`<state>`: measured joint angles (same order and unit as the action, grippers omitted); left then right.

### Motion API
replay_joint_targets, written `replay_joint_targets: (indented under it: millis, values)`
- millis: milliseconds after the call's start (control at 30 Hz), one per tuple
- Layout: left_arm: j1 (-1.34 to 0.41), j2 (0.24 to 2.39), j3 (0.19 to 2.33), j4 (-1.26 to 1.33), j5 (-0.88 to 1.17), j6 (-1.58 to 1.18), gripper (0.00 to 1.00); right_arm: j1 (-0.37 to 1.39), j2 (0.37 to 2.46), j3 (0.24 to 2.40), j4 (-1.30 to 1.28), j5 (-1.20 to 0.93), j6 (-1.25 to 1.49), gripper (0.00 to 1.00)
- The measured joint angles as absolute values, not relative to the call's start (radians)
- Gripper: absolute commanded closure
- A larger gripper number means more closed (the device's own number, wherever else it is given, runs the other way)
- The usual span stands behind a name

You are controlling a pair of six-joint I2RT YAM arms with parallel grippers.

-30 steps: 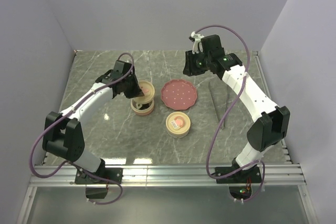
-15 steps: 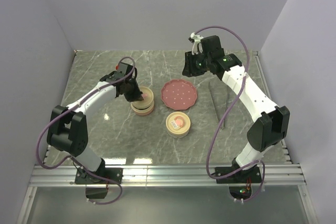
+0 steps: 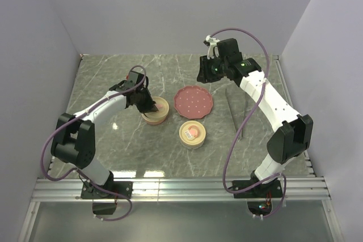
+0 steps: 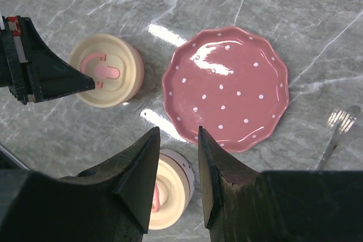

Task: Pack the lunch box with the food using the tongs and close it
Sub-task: Put the lid back on the lunch box

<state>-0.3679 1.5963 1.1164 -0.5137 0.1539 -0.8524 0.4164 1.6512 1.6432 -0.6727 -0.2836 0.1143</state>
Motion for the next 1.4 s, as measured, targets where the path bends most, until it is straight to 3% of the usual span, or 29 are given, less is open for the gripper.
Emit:
replay_joint_targets:
  millis: [867,1400]
  values:
    - [-0.367,1.545,1.049,-0.505,0.084,-0.907,1.0,0.419,1.661,1.644,-0.673,-0.311,0.114,0.59]
    - [-0.294,1.491,0.914,-0.344,0.219,-0.931,1.0,0.422,1.661,1.643,-0.673,-0.308,0.113,0.59]
